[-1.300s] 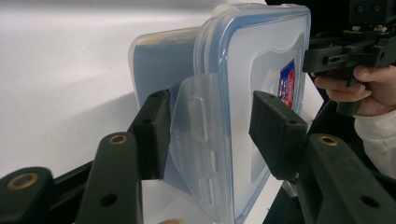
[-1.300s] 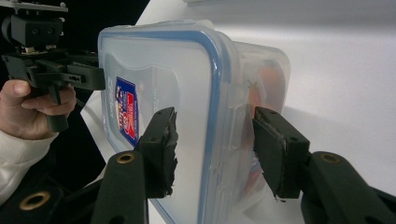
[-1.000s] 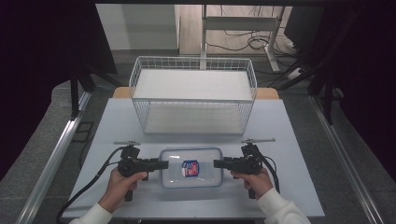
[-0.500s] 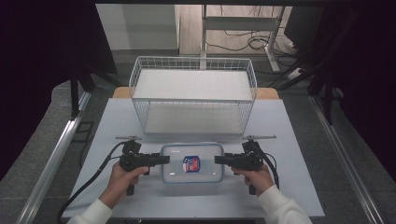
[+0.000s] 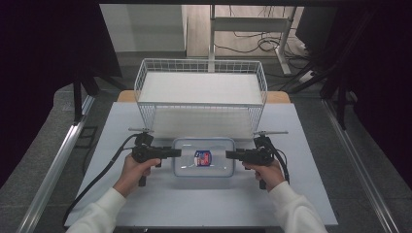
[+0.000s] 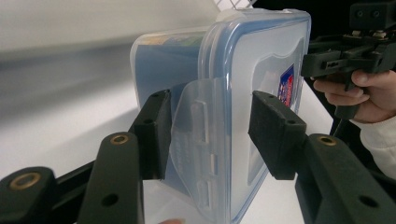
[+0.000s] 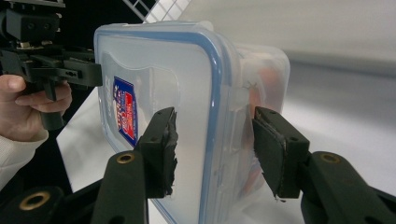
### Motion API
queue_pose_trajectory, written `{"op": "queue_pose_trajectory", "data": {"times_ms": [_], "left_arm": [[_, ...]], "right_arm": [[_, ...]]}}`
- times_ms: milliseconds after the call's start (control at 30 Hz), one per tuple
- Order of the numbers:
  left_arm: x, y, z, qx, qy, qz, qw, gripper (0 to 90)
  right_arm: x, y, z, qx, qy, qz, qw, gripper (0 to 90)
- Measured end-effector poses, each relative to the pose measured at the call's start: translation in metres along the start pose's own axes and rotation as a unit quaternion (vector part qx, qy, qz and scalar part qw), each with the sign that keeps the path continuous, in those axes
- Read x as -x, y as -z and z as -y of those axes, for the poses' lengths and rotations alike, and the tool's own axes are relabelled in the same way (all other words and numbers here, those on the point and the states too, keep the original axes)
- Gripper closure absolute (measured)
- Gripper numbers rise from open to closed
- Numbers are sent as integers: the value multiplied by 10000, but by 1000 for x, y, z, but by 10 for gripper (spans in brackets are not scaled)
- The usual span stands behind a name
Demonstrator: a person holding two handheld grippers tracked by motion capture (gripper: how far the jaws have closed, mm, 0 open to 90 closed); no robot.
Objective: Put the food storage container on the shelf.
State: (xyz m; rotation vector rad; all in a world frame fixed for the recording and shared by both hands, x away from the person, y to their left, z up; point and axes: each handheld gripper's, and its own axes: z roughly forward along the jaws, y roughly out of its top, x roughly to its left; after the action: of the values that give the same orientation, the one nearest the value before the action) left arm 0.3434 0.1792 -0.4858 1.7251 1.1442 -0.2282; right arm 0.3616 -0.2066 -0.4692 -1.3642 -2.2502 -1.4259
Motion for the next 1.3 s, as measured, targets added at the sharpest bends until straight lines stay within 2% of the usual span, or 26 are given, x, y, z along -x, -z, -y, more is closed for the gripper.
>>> {"op": "queue_pose_trajectory", "data": {"times_ms": [267,467,633,733,800,1033,1300], "left_arm": [[-16,-4,-21,91,-95,48,9999,501],[-29,-9,-34,186,-66,65,9998,501],[-37,-18,-34,202,53,47,9998,502],[-41,-21,-34,222,43,55,9997,503],[-42,-22,-35,253,87,47,9996,504],[-47,-26,-37,393,365,-23,9986,501],[-52,-31,-37,523,483,-17,9975,498]], "right_arm": [[9,-8,-21,91,68,61,9999,503],[16,-16,-34,147,103,76,9998,503],[27,-23,-38,135,62,116,9998,501],[32,-26,-38,132,49,123,9998,500],[35,-27,-38,182,-31,101,9998,500],[41,-32,-41,291,-220,156,9992,491],[43,-37,-40,438,-355,291,9980,472]]}}
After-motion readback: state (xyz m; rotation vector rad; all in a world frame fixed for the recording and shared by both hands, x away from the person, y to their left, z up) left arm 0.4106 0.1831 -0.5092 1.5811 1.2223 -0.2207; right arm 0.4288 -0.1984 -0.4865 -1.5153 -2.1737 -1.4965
